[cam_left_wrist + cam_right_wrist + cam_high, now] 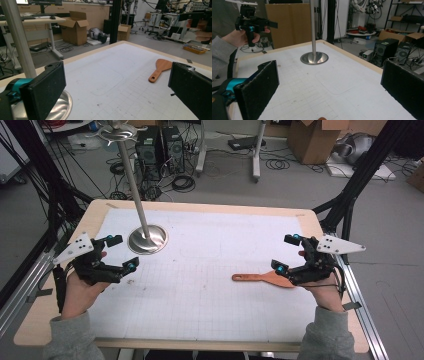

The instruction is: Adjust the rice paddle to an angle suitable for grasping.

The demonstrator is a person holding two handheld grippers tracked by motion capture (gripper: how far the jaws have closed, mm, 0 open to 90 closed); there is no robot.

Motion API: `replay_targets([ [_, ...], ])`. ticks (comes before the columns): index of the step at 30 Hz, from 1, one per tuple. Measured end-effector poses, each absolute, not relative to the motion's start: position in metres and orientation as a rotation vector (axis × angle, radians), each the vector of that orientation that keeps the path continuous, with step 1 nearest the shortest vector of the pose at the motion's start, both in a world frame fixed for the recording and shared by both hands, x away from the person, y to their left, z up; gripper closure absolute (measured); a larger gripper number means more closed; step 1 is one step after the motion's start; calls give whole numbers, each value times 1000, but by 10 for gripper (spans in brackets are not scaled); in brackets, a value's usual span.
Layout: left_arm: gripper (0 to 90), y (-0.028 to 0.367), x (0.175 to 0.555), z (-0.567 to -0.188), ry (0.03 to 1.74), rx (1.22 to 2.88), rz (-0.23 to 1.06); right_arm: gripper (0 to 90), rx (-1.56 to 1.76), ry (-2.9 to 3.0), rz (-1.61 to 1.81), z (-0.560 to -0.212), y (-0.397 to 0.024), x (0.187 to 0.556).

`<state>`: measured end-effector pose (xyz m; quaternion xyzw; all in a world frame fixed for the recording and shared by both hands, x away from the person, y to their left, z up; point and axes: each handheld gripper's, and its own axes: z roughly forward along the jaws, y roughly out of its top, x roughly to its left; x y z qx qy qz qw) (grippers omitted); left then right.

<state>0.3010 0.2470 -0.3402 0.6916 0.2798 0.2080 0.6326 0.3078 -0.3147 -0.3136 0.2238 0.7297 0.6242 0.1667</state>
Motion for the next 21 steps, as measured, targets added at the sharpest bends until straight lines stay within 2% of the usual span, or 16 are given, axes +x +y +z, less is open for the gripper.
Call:
replay_targets([
  [4, 18, 245, 300, -337, 624, 1540, 428, 3, 671, 2069, 1771, -315, -316, 310],
  [10, 18, 246, 297, -333, 616, 1521, 434, 9, 702, 2063, 1770, -315, -318, 311],
  [14, 18, 248, 298, -335, 633, 1528, 433, 98, 687, 2092, 1753, -317, -317, 312],
  [17, 18, 246, 300, -336, 634, 1536, 431, 258, 671, 2141, 1729, -321, -316, 314],
  [21, 18, 244, 300, -336, 621, 1527, 394, 370, 688, 2205, 1711, -330, -314, 320],
])
